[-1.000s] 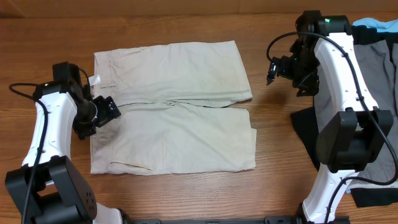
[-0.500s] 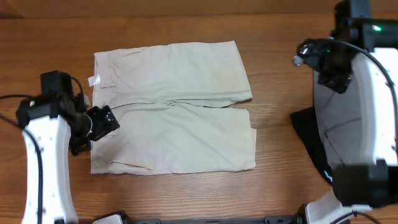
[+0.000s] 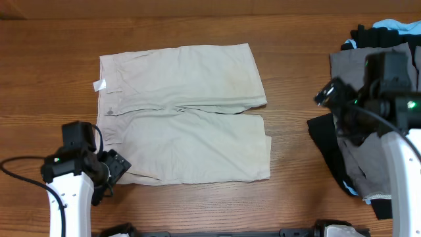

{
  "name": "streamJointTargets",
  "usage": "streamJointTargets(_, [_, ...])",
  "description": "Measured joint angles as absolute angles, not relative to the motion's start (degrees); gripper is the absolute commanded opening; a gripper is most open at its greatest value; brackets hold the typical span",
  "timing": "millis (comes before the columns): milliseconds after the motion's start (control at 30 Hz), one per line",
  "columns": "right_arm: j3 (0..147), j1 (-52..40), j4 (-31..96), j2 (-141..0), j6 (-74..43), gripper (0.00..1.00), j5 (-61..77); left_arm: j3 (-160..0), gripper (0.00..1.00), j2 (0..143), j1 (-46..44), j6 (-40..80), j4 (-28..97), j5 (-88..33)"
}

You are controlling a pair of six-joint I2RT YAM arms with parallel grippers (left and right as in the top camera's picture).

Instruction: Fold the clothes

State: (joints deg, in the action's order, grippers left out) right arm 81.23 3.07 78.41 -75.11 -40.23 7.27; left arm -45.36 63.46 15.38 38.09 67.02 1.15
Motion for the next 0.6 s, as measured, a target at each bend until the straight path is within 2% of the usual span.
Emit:
streamJointTargets(233, [66.04,3.07,73.41,-69.67,-43.88,1.0,10.61,-39.29,0.68,63.42,15.38,45.76,58.72,5.93])
streamJointTargets(600, [58.96,0.86,71.16,-69.69,-45.93,1.0,13.56,-30.44,0.61,63.44,15.38,50.57,45.91,12.91])
